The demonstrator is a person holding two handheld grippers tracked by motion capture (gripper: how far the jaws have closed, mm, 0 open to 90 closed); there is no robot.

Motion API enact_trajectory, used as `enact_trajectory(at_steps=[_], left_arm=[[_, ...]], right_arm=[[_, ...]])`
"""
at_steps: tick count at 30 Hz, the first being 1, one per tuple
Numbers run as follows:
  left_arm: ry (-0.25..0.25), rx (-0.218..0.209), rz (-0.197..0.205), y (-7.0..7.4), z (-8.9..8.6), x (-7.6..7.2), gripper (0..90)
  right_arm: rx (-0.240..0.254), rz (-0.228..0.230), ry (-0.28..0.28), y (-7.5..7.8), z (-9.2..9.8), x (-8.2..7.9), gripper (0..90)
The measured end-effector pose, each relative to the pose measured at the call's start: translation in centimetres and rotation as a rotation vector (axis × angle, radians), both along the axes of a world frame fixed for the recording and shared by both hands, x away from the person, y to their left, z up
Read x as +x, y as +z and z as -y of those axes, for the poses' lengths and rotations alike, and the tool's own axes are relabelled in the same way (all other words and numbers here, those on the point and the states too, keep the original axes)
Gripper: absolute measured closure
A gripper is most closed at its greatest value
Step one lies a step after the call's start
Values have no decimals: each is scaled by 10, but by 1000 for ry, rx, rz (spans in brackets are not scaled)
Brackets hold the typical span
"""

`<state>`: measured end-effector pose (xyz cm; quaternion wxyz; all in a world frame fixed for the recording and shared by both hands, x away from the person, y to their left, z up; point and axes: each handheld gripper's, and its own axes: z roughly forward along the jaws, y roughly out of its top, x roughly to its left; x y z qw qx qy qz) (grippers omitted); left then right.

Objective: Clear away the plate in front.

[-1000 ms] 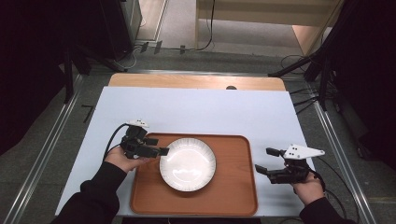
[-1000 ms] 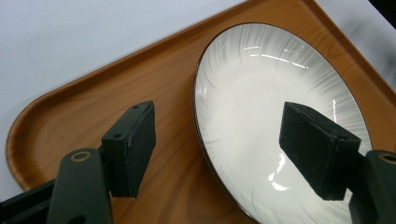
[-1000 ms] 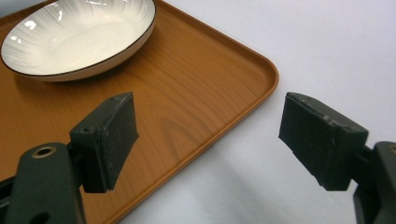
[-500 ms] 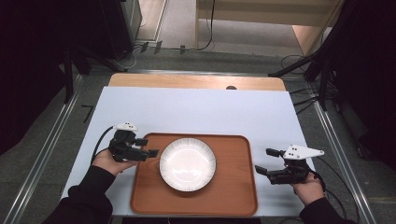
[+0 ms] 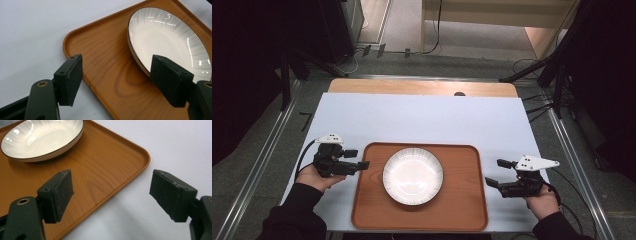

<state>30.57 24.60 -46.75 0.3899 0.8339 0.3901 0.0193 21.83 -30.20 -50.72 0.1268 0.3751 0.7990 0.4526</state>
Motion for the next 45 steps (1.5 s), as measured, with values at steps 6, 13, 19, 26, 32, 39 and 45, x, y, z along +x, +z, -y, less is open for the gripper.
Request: enact_trajectory(at_steps=[6, 13, 19, 26, 32, 39, 45], left_arm=[[11, 9, 18, -1, -10, -5, 270], [8, 25, 56, -3, -20, -9, 265], [29, 29, 72, -3, -29, -9, 266], [55, -1, 82, -6, -36, -8, 267], [81, 7, 87, -8, -43, -6, 267], [108, 9, 94, -10, -49, -4, 266], [118, 1, 89, -12, -52, -2, 266]], right_arm=[[4, -4, -3, 0, 0, 0, 196], [4, -3, -1, 0, 1, 0, 196], [6, -2, -8, 1, 3, 0, 196], [14, -3, -16, 1, 4, -1, 195], [16, -2, -19, 1, 4, -1, 196], [16, -4, -19, 2, 6, -1, 195], [21, -7, -26, 2, 8, -1, 195]])
